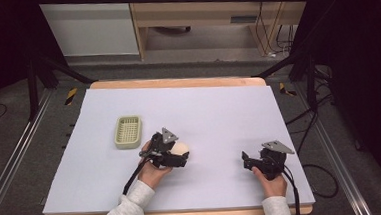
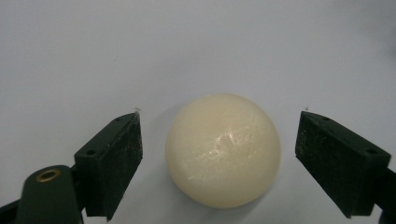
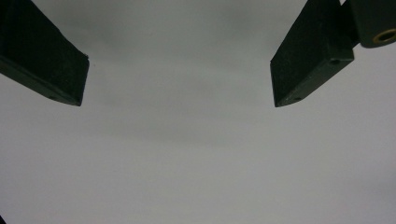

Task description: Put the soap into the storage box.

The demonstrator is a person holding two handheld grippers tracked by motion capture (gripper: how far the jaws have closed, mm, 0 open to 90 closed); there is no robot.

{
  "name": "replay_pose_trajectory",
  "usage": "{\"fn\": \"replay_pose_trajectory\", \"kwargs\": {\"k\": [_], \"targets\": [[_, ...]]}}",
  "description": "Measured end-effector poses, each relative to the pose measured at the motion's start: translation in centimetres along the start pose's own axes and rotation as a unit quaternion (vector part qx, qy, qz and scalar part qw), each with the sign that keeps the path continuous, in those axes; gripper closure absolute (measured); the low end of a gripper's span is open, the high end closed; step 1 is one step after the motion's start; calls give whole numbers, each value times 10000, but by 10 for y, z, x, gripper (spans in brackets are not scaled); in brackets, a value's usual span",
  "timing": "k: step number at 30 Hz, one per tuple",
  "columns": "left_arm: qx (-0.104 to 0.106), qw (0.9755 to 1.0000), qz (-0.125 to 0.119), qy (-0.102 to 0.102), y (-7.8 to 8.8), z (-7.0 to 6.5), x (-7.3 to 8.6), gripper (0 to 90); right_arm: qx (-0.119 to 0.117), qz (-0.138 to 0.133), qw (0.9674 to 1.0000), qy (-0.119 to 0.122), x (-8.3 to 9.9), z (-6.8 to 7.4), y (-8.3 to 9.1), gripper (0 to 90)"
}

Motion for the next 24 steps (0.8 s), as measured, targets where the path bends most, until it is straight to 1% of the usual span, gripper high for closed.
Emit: {"fn": "replay_pose_trajectory", "kwargs": {"k": [1, 4, 5, 17, 24], "targets": [[21, 10000, 28, 24, -2, 0, 1, 143, -8, 1, 10000, -9, 0, 0, 0, 48], [33, 10000, 50, 16, -4, 0, 1, 144, -10, 1, 10000, 3, 0, 0, 0, 48], [68, 10000, 66, 23, -5, -2, 2, 145, -7, 2, 10000, 1, 0, 0, 0, 48], [47, 9999, 148, -4, -11, -2, 4, 144, -23, 8, 10000, -3, 0, 1, 0, 48], [59, 9997, 220, 21, -16, -3, 6, 131, -25, 6, 10000, -7, 0, 1, 0, 48]]}}
Point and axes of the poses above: each handheld gripper's, and its own axes: y roughly backward along the jaws, x roughly out of its underside, z roughly to its left, the point moved 10 cm from there along -y, roughly forward along the jaws, and after that the axes turned 8 degrees about x, right-handed, at the moved point
